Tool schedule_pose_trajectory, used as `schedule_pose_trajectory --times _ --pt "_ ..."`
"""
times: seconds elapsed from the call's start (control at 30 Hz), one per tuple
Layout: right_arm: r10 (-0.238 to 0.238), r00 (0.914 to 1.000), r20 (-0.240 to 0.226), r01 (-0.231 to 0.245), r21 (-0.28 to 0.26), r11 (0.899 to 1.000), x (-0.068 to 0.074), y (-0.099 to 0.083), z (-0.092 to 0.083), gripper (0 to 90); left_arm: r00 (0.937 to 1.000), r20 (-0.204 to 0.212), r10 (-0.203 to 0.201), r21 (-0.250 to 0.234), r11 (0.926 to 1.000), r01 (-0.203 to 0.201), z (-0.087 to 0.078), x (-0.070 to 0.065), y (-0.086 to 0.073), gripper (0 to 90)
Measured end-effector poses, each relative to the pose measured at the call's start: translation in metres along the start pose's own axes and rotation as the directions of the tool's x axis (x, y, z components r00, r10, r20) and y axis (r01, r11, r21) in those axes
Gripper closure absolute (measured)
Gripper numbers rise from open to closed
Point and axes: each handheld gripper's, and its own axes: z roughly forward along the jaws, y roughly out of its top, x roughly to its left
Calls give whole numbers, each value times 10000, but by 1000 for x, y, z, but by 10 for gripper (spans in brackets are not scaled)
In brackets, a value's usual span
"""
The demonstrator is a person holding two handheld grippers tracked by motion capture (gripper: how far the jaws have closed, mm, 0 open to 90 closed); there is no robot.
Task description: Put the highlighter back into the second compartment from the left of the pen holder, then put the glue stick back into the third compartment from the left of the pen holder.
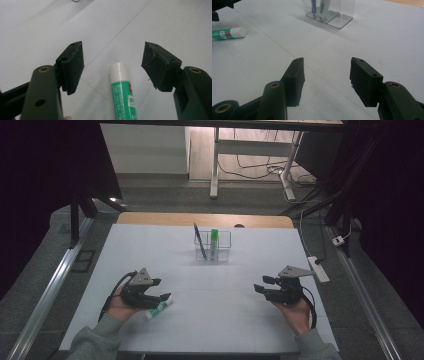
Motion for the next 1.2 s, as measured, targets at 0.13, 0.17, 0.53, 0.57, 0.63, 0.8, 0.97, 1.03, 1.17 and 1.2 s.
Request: schedule_pose_trajectory --times 0.13,0.17,0.53,0.57,0.63,0.8,0.97,1.03,1.17,1.2 --pt "-119 9999 10 119 72 9999 1 0 0 450 10000 33 11 71 10000 -11 0 -1 0 334" --pt "-104 9999 -16 104 52 9999 1 0 1 451 10000 46 5 75 10000 -5 -1 -1 0 334" --pt "-42 10000 14 41 85 10000 -1 -1 1 450 9992 387 -42 938 9956 6 -1 -2 1 326" --pt "-58 10000 16 58 95 9999 -1 -1 1 450 9993 370 -47 1029 9947 8 -1 -2 2 326" --pt "-98 10000 10 98 160 9998 -1 -1 1 448 9993 366 -93 1206 9927 48 -3 -2 2 326" --pt "-152 9999 -7 152 157 9998 0 -1 2 447 9990 432 -115 1681 9858 41 -6 -2 1 324" --pt "-117 9999 2 117 219 9997 0 -1 2 446 9984 553 -86 2210 9753 -39 -2 -4 0 324" --pt "-99 10000 -3 99 229 9997 0 -2 3 446 9981 613 -48 2449 9695 -104 0 -5 -1 320" --pt "-112 9999 23 112 265 9996 0 -2 3 445 9980 623 -57 2703 9627 -114 1 -9 -6 317" --pt "-130 9999 38 129 288 9995 0 -2 3 446 9983 581 -58 2773 9607 -106 1 -10 -7 317"
